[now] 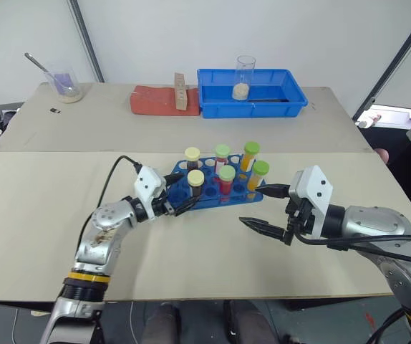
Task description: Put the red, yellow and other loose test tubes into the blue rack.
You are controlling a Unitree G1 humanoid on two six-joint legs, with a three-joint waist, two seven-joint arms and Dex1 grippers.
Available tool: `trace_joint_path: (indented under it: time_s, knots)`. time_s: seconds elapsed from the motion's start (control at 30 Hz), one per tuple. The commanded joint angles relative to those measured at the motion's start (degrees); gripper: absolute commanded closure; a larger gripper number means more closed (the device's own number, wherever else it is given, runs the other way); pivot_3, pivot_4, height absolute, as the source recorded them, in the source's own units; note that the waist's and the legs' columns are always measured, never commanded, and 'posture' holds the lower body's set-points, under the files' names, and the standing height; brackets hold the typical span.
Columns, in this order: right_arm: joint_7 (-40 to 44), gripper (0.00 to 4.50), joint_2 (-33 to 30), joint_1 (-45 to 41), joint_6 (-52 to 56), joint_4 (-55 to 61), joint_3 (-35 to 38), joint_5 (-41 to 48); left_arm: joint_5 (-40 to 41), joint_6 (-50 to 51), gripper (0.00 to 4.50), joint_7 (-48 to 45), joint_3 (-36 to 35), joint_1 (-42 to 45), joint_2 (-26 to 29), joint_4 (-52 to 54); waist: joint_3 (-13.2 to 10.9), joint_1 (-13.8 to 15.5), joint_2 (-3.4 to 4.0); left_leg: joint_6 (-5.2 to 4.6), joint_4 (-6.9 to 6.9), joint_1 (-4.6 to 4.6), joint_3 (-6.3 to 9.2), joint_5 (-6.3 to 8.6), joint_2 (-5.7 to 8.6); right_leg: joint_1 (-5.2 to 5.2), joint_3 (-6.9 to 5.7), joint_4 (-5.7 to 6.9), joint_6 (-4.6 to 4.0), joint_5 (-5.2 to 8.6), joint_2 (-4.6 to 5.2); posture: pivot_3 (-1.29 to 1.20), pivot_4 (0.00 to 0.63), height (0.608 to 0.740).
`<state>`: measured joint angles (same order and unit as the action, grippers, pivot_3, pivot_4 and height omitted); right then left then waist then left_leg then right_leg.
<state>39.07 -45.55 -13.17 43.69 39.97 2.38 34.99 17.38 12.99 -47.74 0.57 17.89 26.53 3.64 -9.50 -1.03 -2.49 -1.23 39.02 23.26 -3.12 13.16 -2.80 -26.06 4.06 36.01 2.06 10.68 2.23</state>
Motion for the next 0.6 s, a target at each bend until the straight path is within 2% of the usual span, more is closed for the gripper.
trace_joint_path:
  time_s: [0.03, 0.13, 0.3, 0.4, 0.6]
  knots:
    - [2.3, 0.36, -1.8, 0.1, -2.5, -0.9, 3.9, 0.1, 1.6, 3.8, 0.06, -0.6, -3.7, -3.6, 5.8, 9.1, 0.0, -0.1, 0.0, 0.0, -0.01, 0.0, -0.01, 0.0, -0.01, -0.01, 0.0, -0.01, 0.0, 0.01, 0.0, 0.0, 0.15, 0.74]
    - [7.6, 0.36, -5.6, 1.3, -6.0, -4.5, 7.4, -1.1, 2.3, 8.2, 0.06, -1.9, -7.4, -7.6, 13.3, 14.6, 0.0, 0.0, 0.01, 0.0, -0.06, -0.03, -0.04, 0.0, -0.03, -0.02, -0.01, -0.03, -0.1, 0.07, 0.02, 0.0, 0.15, 0.74]
    - [17.5, 0.36, -11.0, 3.4, -11.9, -11.8, 12.7, -1.2, -0.2, 9.2, 0.06, -1.2, -12.0, -13.3, 20.5, 18.3, 0.0, 0.3, 0.01, 0.01, -0.06, -0.07, -0.09, 0.0, -0.02, -0.01, -0.05, -0.05, -0.39, 0.28, 0.1, 0.0, 0.15, 0.74]
    - [21.2, 0.36, -12.8, 3.3, -14.0, -15.9, 14.3, -1.2, 1.1, 9.1, 0.06, -2.2, -14.4, -15.6, 22.4, 18.8, 0.0, 0.2, 0.01, 0.01, -0.06, -0.07, -0.15, 0.01, -0.03, -0.03, -0.05, -0.07, -0.39, 0.29, 0.13, 0.0, 0.15, 0.74]
    - [22.3, 0.36, -12.8, 0.7, -16.0, -19.2, 12.9, -2.6, 2.3, 9.5, 0.06, -1.1, -15.4, -14.7, 21.6, 18.8, 0.0, 0.2, 0.01, 0.01, -0.09, -0.09, -0.18, 0.01, -0.04, -0.06, -0.06, -0.05, -0.41, 0.29, 0.13, 0.0, 0.15, 0.74]
